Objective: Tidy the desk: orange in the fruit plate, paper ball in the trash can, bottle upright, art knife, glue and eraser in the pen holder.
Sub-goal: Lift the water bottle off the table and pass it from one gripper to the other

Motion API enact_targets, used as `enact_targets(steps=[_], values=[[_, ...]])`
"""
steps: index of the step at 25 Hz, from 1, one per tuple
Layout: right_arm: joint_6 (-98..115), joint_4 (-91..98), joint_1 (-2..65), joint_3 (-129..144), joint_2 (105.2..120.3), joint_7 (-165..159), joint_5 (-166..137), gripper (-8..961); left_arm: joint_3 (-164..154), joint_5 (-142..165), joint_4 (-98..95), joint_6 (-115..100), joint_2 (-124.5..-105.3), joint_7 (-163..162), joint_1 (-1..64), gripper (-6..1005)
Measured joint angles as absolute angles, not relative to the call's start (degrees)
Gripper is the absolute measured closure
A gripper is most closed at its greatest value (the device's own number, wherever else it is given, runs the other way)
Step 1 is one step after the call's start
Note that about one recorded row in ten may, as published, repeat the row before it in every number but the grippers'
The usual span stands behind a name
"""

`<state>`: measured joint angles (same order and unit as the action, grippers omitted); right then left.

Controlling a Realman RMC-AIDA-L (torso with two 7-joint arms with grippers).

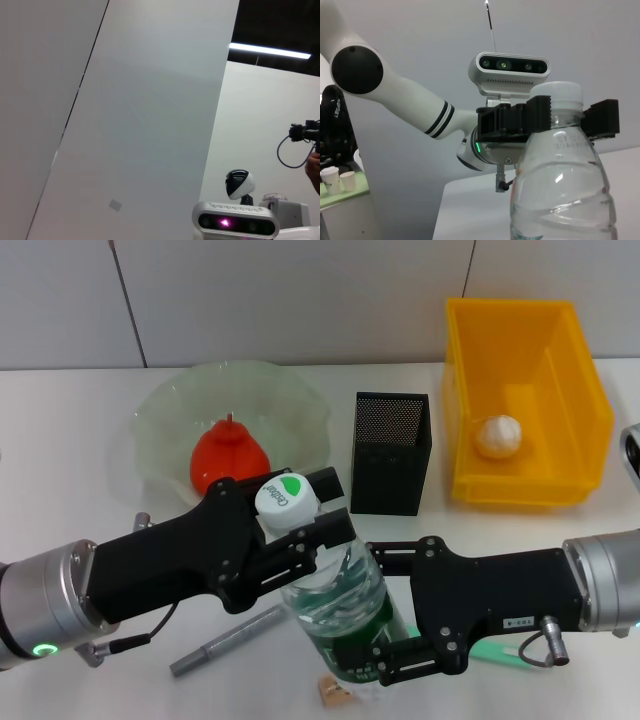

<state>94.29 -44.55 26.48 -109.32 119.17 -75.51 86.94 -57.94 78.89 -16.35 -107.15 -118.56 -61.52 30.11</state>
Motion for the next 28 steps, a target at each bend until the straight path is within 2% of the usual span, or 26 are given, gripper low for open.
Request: enact_targets(steps=[11, 28], values=[[94.98, -49.25, 23.97, -109.82, 119.18, -78.05, 86.8, 184, -57.92, 78.87, -17.03, -107.18, -118.47, -61.82, 30.23, 571], [96.73, -57.03, 24.12, -109.52, 119.11, -85.46, 82.93, 185, -58.1, 80.02, -19.04, -106.54, -118.43, -63.01, 30.3, 569]])
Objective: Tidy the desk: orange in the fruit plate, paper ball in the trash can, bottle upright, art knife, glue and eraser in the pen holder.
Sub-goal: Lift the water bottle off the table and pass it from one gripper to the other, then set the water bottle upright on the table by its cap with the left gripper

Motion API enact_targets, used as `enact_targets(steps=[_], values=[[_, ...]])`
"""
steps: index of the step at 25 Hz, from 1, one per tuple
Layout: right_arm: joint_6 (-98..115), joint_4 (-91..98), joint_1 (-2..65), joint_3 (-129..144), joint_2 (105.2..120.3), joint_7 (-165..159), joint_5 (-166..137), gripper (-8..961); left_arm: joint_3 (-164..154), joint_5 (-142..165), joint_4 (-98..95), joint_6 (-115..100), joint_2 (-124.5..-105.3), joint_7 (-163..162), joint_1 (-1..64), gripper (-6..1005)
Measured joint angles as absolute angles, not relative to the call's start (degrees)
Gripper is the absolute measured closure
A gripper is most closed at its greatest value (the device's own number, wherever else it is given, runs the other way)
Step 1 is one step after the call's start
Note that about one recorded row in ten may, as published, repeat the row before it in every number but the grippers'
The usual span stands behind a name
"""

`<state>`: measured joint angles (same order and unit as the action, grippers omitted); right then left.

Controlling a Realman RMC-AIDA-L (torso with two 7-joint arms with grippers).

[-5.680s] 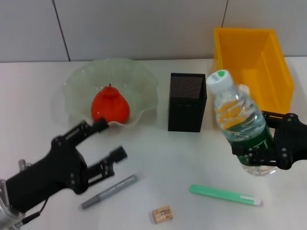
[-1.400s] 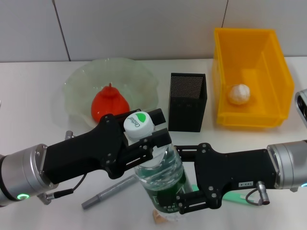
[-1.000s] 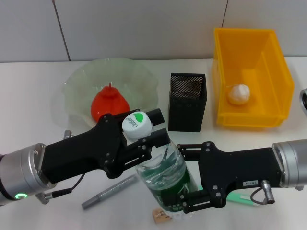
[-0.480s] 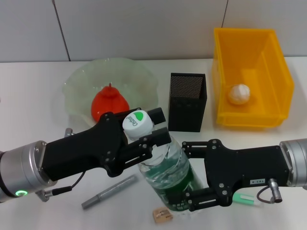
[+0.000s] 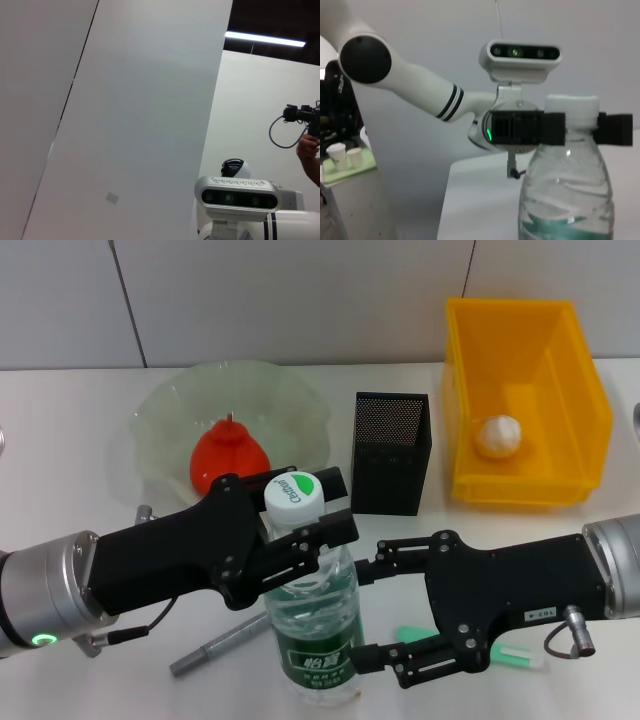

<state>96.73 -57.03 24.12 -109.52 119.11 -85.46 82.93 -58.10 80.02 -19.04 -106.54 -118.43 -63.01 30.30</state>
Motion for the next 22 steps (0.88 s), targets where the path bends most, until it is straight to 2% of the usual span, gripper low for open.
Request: enact_targets(steps=[7, 13, 22], values=[[97.43, -59.15, 22.1, -109.98, 118.98, -86.89, 81.22, 178, -57.55, 80.01, -21.48, -106.86, -118.24, -63.52, 29.56, 569], [97.43, -58.17, 17.96, -114.54, 119.12, -83.96, 80.08, 179, -53.29, 79.92, -27.91, -106.3, -118.0, -64.57, 27.01, 569], [97.45, -52.44, 16.05, -120.81, 119.27, -78.05, 80.41, 179, -45.79, 80.01, -30.09, -102.34, -117.81, -57.94, 22.53, 568]])
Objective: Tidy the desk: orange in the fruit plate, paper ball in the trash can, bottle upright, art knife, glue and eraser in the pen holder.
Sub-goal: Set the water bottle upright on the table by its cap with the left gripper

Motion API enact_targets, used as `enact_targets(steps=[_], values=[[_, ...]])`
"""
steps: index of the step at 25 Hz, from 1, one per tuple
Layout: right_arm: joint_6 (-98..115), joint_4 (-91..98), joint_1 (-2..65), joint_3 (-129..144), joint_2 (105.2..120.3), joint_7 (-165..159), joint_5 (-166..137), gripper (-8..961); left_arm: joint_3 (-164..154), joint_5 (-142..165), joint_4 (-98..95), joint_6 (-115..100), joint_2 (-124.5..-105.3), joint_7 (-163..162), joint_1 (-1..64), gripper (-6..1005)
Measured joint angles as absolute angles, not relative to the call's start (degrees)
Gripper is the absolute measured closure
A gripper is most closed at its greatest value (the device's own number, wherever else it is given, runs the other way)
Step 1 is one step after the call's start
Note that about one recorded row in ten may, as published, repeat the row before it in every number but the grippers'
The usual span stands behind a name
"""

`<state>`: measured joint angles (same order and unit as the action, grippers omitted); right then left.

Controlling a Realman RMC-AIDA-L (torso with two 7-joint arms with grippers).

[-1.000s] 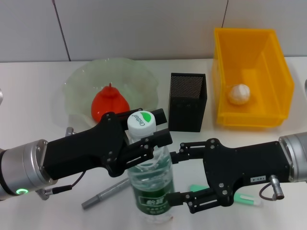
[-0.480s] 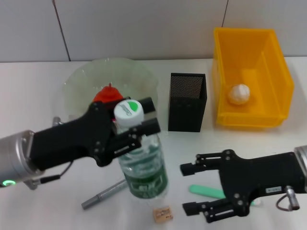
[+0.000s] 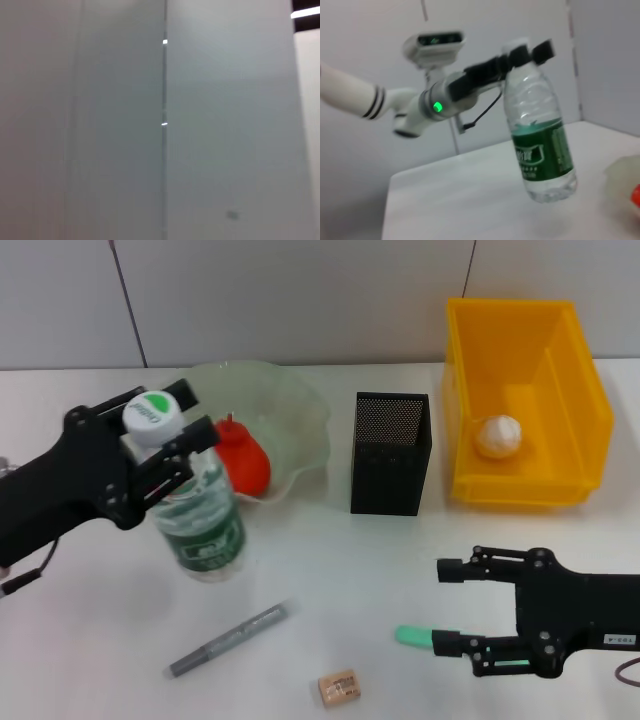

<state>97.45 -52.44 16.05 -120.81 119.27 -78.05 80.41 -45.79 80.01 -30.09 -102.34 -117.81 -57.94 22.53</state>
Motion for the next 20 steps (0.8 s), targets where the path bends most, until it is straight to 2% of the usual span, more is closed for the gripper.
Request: enact_targets(steps=[6, 20], values=[[97.48, -48.14, 16.52, -124.36, 119.27, -74.93, 80.63, 179, -45.09, 79.67, -26.91, -97.39, -118.54, -48.72, 20.7, 568], [97.35, -46.76, 16.92, -124.72, 119.27, -74.16, 81.11, 181, -44.33, 79.24, -23.64, -89.13, -118.66, -43.9, 20.96, 567]])
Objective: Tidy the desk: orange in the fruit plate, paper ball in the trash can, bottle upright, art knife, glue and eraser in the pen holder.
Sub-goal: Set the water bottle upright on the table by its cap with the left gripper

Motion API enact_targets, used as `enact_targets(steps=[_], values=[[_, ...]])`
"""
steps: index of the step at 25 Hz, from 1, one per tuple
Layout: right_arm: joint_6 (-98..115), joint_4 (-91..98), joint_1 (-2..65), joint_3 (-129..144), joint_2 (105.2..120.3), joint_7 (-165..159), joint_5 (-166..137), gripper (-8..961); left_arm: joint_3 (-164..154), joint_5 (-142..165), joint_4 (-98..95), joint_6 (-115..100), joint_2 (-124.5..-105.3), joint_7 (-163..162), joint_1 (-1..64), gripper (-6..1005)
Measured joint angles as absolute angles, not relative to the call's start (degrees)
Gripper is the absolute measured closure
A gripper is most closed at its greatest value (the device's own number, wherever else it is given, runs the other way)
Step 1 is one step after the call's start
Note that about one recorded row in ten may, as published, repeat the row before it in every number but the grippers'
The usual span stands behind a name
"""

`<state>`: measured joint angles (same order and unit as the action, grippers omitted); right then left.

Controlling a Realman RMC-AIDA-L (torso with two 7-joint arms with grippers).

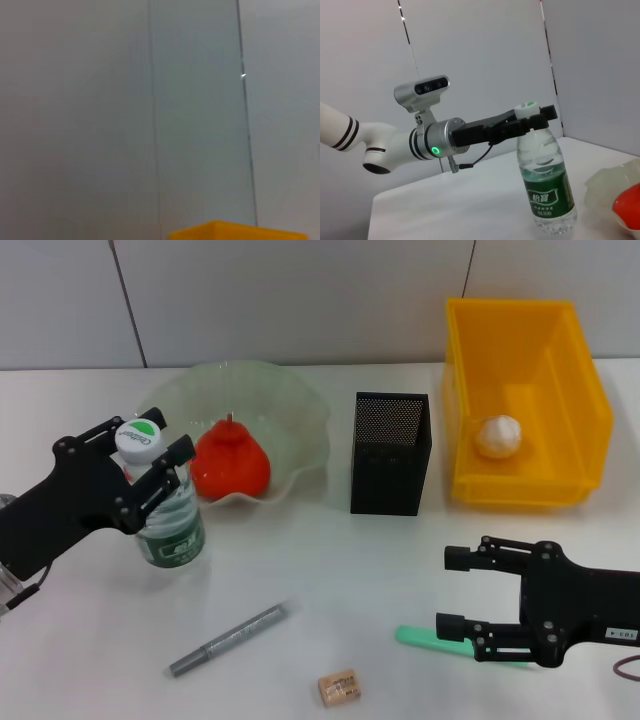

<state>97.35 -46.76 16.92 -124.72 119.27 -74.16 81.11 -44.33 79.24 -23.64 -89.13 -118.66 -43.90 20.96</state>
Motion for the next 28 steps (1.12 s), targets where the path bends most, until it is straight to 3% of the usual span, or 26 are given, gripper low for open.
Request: enact_targets(steps=[28], values=[[97.43, -45.96, 17.54, -124.27, 119.17, -74.09, 80.73, 183, -43.59, 76.75, -20.02, -82.97, -118.78, -43.59, 21.53, 565]])
